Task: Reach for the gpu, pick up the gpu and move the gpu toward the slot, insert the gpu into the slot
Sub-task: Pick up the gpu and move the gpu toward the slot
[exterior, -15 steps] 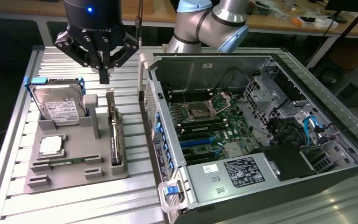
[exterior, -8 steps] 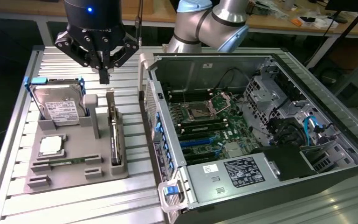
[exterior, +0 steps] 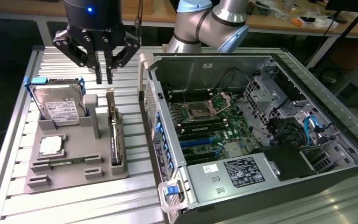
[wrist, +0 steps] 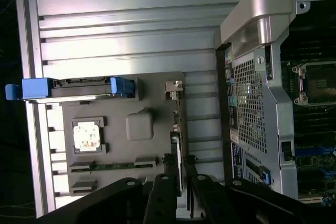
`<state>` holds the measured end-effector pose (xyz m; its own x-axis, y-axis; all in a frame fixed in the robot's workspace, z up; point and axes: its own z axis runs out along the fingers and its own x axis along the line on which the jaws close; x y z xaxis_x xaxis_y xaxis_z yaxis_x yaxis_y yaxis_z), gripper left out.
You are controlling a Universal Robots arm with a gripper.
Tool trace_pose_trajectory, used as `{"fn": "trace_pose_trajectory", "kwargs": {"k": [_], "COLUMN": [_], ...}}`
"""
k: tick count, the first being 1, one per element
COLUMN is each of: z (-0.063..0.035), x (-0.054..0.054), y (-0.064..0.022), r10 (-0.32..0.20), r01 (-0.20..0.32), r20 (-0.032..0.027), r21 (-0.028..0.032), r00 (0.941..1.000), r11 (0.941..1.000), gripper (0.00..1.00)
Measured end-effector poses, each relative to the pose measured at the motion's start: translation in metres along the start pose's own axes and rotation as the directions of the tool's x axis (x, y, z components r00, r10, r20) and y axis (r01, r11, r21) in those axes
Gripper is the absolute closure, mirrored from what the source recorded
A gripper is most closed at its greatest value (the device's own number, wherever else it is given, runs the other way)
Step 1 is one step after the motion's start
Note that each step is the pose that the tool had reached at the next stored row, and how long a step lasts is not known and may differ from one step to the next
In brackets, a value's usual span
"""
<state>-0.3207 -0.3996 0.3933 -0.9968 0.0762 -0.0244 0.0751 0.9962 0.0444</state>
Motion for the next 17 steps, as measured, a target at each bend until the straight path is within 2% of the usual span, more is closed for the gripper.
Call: {"fn": "trace_pose_trajectory", "kwargs": {"k": [4, 5, 6, 7, 9, 12, 16, 17], "z": [0.0, 0.0, 0.0, 0.0003, 0.0014, 0.003, 0.0063, 0.0081], "x": [0.0, 0.0, 0.0, 0.0001, 0.0001, 0.0001, 0.0001, 0.0001], "y": [0.0, 0.0, 0.0, 0.0, -0.0001, -0.0001, -0.0011, -0.0021], "r10": [0.0, 0.0, 0.0, -0.01, -0.044, -0.077, -0.132, -0.137], "r01": [0.0, 0.0, 0.0, 0.01, 0.044, 0.077, 0.132, 0.137], "r20": [0.0, 0.0, 0.0001, 0.0, -0.006, -0.0136, -0.0255, -0.0268], "r21": [0.0, 0.0, 0.0011, 0.0068, 0.0105, 0.0113, 0.0108, 0.0107], "r00": [1.0, 1.0, 1.0, 1.0, 0.999, 0.997, 0.991, 0.9902], "r11": [1.0, 1.0, 1.0, 0.9999, 0.999, 0.997, 0.9912, 0.9905], "gripper": [0.58, 0.58, 0.52, 0.46, 0.46, 0.46, 0.46, 0.46]}}
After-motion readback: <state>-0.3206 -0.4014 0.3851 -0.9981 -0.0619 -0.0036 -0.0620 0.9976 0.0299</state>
